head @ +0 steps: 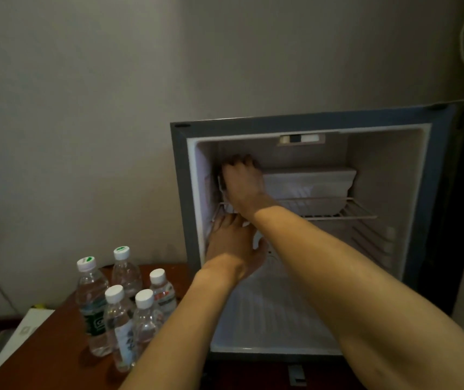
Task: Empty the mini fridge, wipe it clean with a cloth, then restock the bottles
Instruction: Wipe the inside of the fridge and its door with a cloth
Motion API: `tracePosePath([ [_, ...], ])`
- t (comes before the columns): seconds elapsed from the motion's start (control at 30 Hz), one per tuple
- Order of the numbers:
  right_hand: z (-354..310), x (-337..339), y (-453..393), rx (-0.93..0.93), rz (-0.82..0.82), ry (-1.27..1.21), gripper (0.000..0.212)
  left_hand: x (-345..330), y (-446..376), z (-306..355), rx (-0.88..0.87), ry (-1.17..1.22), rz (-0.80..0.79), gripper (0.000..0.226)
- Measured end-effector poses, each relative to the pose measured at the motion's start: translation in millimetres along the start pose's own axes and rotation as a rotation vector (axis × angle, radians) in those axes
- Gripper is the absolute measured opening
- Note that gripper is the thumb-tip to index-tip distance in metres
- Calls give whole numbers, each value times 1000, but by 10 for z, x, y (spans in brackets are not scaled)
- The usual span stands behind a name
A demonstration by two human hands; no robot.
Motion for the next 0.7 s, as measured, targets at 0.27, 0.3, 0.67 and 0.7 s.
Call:
tracePosePath([
  [0.27,-63,66,59,66,13,-137,37,-41,-39,4,47,-32,-21,64],
  [0.3,-39,67,59,79,20,-147,37,-40,-41,0,35,-33,-8,61],
  [0.67,707,180,302,-3,52,-113,26,-103,-78,-35,-39,-125,-63,61],
  [0.7,832,195,346,-11,45,-102,25,-104,-81,-33,-34,-144,-76,61],
])
Point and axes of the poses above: each hand's wrist, its own y-axis away from the middle knuckle, its own x-axis out of the back of the hand, z = x × y, the point moved 6 cm from there along -y, towards the middle knuckle, and after that the axes turned 6 degrees about y, right-handed, at the moved point
